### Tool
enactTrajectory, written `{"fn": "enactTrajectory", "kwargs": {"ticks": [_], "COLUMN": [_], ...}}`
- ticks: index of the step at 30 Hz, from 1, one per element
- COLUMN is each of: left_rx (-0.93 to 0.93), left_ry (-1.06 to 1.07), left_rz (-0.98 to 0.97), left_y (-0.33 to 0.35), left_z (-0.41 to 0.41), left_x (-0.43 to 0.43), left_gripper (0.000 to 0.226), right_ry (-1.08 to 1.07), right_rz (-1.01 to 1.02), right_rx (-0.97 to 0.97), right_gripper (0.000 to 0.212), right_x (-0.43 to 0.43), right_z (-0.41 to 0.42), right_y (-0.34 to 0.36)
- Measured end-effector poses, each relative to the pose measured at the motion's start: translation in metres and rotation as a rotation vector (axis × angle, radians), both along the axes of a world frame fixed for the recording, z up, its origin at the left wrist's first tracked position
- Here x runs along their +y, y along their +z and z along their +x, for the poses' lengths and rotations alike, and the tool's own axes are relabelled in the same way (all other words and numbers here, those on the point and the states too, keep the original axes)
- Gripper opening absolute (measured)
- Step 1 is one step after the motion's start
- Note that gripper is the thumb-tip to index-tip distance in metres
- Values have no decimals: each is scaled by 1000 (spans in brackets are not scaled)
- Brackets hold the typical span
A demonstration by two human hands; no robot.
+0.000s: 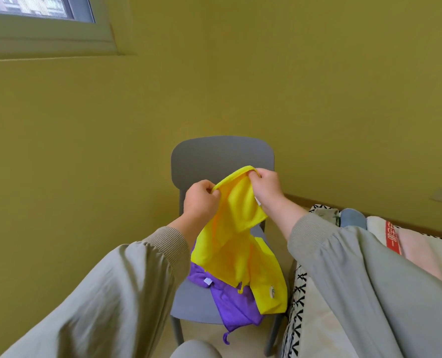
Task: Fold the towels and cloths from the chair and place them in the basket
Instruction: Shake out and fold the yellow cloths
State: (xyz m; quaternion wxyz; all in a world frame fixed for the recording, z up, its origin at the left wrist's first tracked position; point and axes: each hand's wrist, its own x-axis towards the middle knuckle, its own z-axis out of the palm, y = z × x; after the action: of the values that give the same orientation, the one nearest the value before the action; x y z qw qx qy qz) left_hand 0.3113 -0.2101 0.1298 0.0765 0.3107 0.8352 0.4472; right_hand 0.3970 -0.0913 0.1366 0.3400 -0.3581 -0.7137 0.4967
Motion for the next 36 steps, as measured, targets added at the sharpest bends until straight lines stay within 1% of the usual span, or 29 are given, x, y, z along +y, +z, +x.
{"fn": "enactTrajectory", "kwargs": {"ticks": [2,6,10,12,14,17,18,20,22,24,26,29,31,34,36], "left_rx": [-27,-41,22,46,84,245,255,197,106,-27,-112,-68,-21,69,137], "left_ry": [-10,-52,-76,-104,-191,-309,-315,-324,-321,-296,-263,-200,-204,-234,-257], "left_rz": [61,173,259,253,150,-152,-228,-324,-367,-311,-201,16,161,227,208], "left_y": [17,62,105,119,131,143,144,144,139,134,136,153,169,194,208], "left_z": [7,26,50,60,70,80,81,83,83,83,84,87,93,106,115], "left_x": [0,-4,-11,-15,-20,-28,-30,-36,-41,-46,-52,-61,-66,-74,-79], "left_gripper": [12,19,18,21,28,19,18,16,16,16,16,15,19,20,17], "right_ry": [-24,-22,-34,-55,-75,-111,-126,-159,-185,-205,-206,-216,-220,-176,-107], "right_rz": [-7,21,87,126,188,284,294,294,259,205,150,101,81,49,67], "right_rx": [52,98,149,174,182,177,185,218,265,304,322,244,163,104,-13], "right_gripper": [44,42,43,43,43,42,42,41,36,32,34,37,34,24,21], "right_x": [-4,-14,-28,-35,-41,-47,-47,-49,-46,-43,-43,-42,-40,-40,-49], "right_z": [5,26,53,65,79,99,105,119,129,137,145,156,162,168,176], "right_y": [21,67,107,124,138,158,163,174,182,186,188,188,184,185,189]}}
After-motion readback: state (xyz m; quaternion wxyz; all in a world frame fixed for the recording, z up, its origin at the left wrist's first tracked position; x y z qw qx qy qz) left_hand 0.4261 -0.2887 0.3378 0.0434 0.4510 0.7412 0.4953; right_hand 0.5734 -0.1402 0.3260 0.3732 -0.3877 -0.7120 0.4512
